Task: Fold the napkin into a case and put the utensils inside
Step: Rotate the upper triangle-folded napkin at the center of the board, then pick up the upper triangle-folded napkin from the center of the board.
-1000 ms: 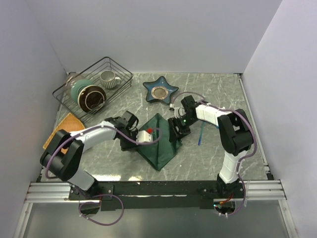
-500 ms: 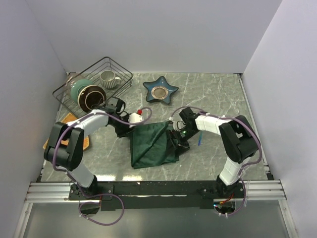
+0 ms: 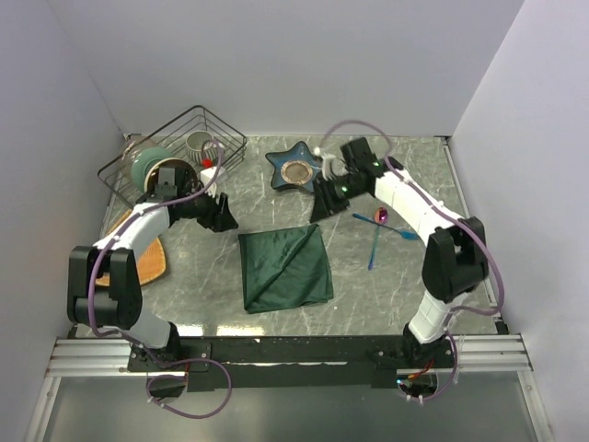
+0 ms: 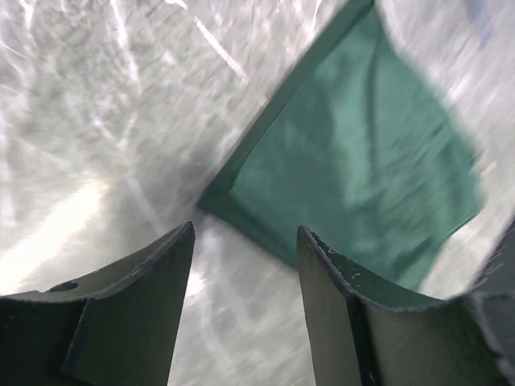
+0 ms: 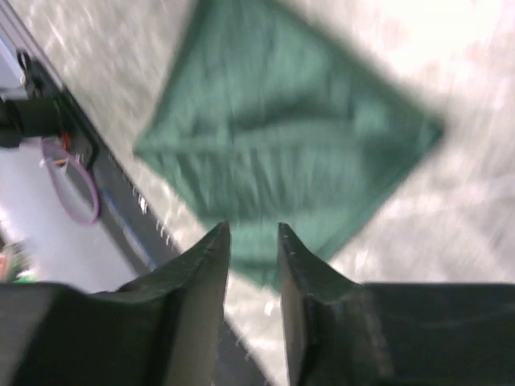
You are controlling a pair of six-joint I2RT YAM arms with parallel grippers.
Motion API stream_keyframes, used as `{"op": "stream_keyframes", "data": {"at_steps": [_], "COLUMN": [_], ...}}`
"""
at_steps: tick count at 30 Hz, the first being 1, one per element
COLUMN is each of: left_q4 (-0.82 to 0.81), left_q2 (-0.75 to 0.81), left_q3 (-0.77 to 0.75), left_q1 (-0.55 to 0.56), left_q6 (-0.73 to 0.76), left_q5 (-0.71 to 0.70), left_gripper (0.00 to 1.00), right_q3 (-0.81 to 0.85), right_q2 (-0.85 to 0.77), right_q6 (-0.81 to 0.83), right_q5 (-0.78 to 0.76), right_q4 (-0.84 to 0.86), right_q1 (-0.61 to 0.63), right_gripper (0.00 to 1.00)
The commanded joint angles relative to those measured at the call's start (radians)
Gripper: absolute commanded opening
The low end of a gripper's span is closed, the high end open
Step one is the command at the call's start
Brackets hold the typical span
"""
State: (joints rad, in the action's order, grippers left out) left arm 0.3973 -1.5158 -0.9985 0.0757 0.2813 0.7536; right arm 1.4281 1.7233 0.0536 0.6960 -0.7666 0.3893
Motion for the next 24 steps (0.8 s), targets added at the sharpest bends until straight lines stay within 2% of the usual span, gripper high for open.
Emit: {"op": "stream_keyframes", "data": {"at_steps": [1,6,9,13,24], "left_q4": [-0.199,-0.256,-0.249,-0.221,-0.155], "left_q2": [0.016,-0.046,-0.089,-0.135,-0.334], "left_q3": [0.067,0.095,0.081,0.051,-0.034], "left_q1": [0.003,-0.001,-0.001,-0.001,-0.007], "left_q6": [-0.381,-0.455,-0.459,-0.444,-0.435], "left_q5": [0.053,-0.013,-0.026,-0.022,0.021], "left_gripper": [0.60,0.63,0.65,0.65,0.57], "right_q3": [0.193,0.348,0.396,0.332,0.241], "right_q2": [0.116,0.269,0.338,0.372,0.464], "right_q6": [0.002,0.011,-0.021,-0.052,-0.132], "right_q5": [-0.050,-0.098,-0.093,-0.096,-0.147], "right_q4": [0.062,0.102,0.128,0.191,0.293], "right_q1": [0.074,0.158,0.198,0.224,0.247], "right_gripper": [0.36,0.36,0.31,0.22,0.14]}}
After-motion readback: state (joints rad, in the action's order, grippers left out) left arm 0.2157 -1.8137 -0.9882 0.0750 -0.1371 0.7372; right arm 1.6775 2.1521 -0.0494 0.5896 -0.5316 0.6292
